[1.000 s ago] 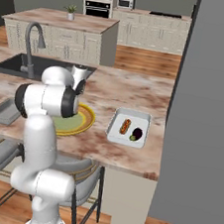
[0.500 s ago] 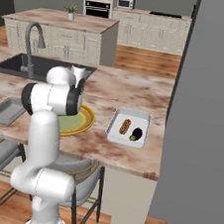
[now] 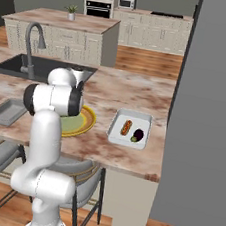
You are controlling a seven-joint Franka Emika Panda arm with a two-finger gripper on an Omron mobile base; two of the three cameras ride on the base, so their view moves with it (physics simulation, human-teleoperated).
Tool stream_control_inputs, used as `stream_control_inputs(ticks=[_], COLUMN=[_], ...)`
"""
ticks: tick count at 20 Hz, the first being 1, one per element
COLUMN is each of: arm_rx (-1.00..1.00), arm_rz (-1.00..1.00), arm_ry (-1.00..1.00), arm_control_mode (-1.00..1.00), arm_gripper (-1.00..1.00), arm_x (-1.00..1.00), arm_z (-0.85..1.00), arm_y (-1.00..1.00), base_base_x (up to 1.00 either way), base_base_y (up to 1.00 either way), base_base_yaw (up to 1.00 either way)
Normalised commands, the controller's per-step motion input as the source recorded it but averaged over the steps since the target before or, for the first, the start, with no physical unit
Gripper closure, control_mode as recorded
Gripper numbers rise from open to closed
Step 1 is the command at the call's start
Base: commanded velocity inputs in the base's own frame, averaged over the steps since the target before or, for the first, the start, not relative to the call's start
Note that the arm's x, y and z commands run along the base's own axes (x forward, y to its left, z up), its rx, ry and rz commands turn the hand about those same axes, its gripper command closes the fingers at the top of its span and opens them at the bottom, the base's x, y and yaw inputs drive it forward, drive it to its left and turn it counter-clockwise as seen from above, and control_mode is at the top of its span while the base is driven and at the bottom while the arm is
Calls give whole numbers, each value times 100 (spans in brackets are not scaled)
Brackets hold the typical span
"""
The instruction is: Place one cooked food and one vegetable from the large plate to each tupperware container.
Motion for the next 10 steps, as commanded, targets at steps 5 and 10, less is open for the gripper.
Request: stream_control_inputs(ticks=[5, 10], arm_rx=[0, 0], arm_rz=[0, 0], arm_ry=[-1, 3], arm_control_mode=[-100, -100], arm_gripper=[-100, -100], arm_x=[5, 0], arm_z=[-21, -32], arm_y=[5, 1], base_base_x=[0, 0], base_base_y=[0, 0], base_base_yaw=[0, 0])
